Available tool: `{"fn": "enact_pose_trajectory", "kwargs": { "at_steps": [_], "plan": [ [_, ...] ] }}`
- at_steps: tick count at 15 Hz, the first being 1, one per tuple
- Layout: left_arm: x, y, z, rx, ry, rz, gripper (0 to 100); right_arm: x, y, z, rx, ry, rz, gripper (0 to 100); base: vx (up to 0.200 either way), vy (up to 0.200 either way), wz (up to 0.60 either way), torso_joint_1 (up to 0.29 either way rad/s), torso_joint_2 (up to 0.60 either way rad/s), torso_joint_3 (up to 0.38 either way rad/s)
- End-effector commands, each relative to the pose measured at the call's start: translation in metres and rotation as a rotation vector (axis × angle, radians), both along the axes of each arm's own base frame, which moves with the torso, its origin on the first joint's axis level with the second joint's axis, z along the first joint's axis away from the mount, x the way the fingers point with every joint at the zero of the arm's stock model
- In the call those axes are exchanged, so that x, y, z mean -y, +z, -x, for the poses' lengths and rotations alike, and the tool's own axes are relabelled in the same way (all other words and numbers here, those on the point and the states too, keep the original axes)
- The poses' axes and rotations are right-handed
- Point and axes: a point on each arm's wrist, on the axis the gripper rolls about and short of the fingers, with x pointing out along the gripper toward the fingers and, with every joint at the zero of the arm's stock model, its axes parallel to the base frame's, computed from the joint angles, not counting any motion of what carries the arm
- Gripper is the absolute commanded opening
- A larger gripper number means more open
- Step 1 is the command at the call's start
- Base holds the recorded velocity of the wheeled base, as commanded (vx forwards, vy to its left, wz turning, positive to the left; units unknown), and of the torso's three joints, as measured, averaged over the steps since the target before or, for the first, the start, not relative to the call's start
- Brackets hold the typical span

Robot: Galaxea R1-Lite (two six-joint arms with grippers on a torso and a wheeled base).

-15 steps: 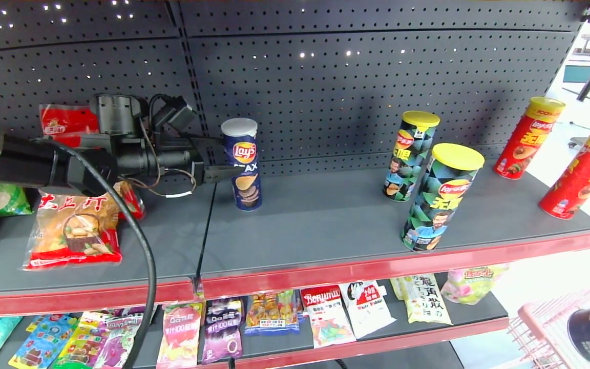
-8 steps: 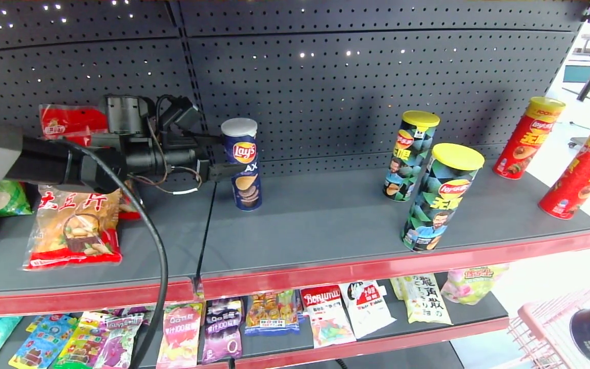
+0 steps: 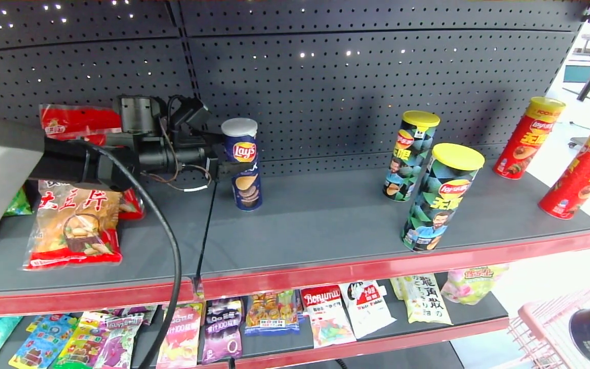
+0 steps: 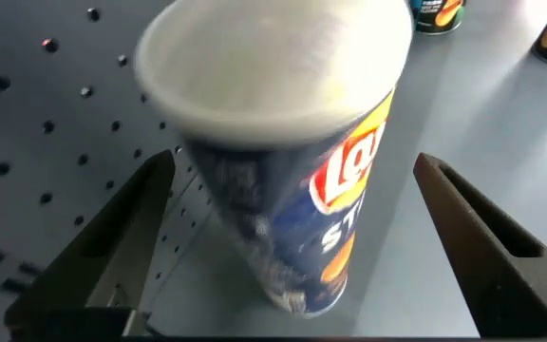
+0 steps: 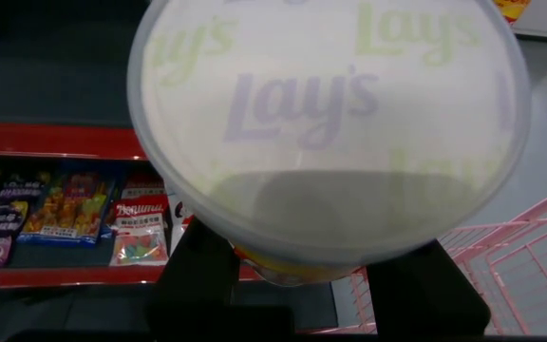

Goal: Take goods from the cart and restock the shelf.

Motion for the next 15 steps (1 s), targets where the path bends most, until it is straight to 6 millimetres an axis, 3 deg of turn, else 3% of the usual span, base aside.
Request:
{"fn": "enact_pose_trajectory", "kwargs": {
  "at_steps": [1, 11, 15],
  "plan": [
    [0.002, -0.004, -0.006, 0.0, 0.005, -0.002, 100, 0.0, 0.0, 0.0, 0.0, -0.001, 0.001, 0, 0.0, 0.0, 0.0, 0.0, 0.0, 0.0],
    [0.004, -0.007, -0.01, -0.01, 0.024, 0.0, 100, 0.0, 0.0, 0.0, 0.002, -0.001, 0.0, 0, 0.0, 0.0, 0.0, 0.0, 0.0, 0.0],
    [0.015, -0.001, -0.014, 0.003, 0.042, 0.044, 100, 0.0, 0.001, 0.0, 0.003, -0.003, 0.0, 0, 0.0, 0.0, 0.0, 0.0, 0.0, 0.0]
  ]
}}
